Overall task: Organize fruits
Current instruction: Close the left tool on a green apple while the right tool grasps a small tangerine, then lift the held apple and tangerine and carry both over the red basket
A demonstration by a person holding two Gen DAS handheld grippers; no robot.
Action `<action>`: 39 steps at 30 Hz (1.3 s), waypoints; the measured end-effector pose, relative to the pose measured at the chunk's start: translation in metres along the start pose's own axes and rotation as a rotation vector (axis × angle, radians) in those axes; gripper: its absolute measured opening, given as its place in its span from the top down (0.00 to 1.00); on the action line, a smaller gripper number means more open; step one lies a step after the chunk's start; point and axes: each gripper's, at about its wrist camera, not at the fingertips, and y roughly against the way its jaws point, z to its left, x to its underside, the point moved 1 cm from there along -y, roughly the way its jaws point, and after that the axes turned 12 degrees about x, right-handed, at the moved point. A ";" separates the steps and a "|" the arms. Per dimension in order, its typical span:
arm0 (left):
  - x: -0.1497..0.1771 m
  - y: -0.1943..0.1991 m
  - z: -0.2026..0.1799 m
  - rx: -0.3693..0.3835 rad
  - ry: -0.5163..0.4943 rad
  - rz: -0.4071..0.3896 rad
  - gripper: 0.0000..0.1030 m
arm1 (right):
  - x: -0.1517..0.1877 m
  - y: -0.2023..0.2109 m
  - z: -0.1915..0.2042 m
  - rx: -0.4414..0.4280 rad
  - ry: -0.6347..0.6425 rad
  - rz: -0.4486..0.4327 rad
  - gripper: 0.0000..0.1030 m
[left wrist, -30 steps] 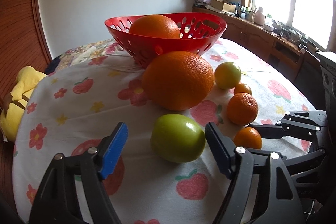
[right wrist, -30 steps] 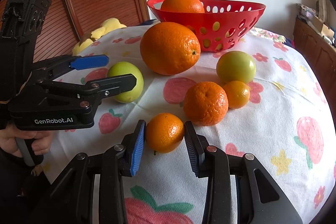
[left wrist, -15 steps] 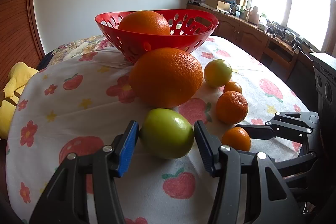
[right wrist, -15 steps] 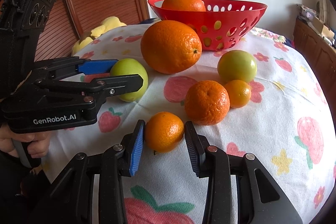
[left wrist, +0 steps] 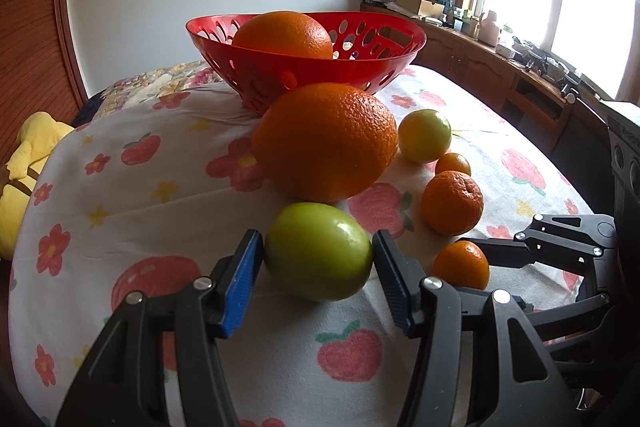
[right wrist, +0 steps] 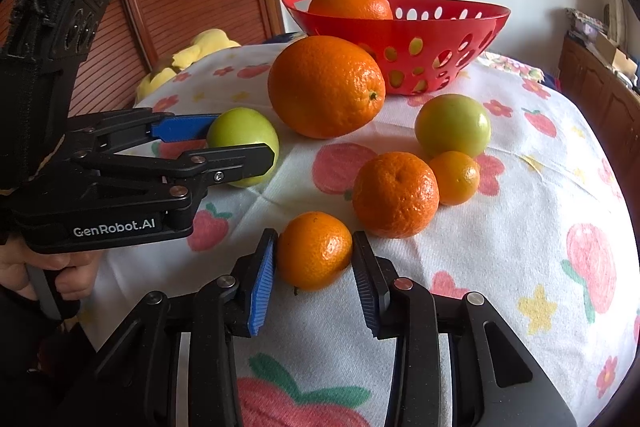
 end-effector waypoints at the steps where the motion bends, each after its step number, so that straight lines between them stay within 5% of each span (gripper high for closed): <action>1: 0.000 0.000 0.000 -0.002 -0.003 0.000 0.45 | 0.000 0.000 0.000 0.001 0.001 0.000 0.64; 28: -0.007 0.025 0.001 0.013 0.010 -0.070 0.46 | -0.004 0.014 -0.003 0.008 0.010 -0.044 0.65; 39: -0.042 0.048 0.007 -0.002 -0.006 -0.144 0.46 | -0.061 0.051 -0.040 0.042 0.013 -0.166 0.65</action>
